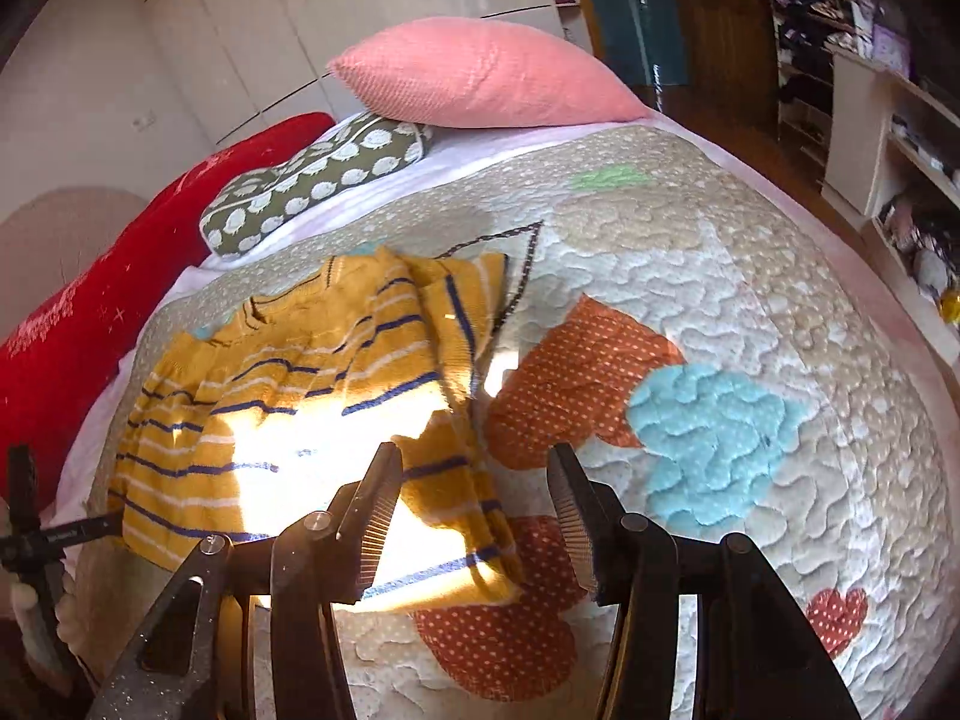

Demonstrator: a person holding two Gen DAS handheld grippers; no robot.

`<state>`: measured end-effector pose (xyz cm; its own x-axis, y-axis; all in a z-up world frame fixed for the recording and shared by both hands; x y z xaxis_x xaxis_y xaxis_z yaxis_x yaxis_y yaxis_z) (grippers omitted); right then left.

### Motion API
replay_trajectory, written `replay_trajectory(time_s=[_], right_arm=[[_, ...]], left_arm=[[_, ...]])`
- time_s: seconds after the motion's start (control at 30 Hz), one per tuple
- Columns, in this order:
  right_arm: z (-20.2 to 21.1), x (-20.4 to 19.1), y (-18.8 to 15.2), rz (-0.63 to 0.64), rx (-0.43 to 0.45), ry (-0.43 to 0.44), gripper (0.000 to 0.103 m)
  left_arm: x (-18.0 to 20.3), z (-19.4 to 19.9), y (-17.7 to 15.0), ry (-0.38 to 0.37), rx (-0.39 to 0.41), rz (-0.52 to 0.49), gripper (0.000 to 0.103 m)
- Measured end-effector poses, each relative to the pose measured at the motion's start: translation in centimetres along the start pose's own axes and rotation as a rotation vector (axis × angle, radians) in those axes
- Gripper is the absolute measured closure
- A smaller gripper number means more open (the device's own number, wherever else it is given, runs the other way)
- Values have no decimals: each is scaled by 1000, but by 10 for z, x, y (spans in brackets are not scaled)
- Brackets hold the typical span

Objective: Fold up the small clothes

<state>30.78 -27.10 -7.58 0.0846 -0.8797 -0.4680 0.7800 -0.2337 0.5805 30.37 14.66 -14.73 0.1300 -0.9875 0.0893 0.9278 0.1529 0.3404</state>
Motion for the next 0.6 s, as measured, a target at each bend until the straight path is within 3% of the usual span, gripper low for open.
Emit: replay_trajectory(time_s=[0.13, 0.27, 0.3, 0.33, 0.37, 0.47, 0.6], right_arm=[[2, 24, -7, -110, -5, 58, 45], [-24, 4, -24, -117, -90, 172, 44], [-30, -6, -32, -107, -120, 211, 53], [-34, -16, -38, -70, -140, 211, 69], [-36, -23, -42, -13, -155, 173, 93], [-38, -23, -43, 96, -182, 27, 93], [-34, -2, -28, 107, -172, -90, 94]], left_arm=[[-7, 12, 11, 94, 41, -15, 96], [-6, 8, 11, 135, 30, -25, 95], [-5, 6, 10, 148, 27, -31, 95], [-5, 4, 9, 157, 25, -38, 95], [-4, 3, 9, 166, 26, -45, 95], [-8, 5, 4, 158, 26, -48, 95], [-14, 14, -6, 98, 43, -55, 92]])
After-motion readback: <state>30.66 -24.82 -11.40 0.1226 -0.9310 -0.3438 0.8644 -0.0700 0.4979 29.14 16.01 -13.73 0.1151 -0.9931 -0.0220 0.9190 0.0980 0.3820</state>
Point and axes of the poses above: each gripper's, at about its wrist camera, not at the fingertips, and z roughly against the way its jaws point, x to its right, y to its top, the point moved 8 cm from there along -z, roughly the way its jaws point, and after that the axes turned 14 degrees about y, right-handed, at the moved point
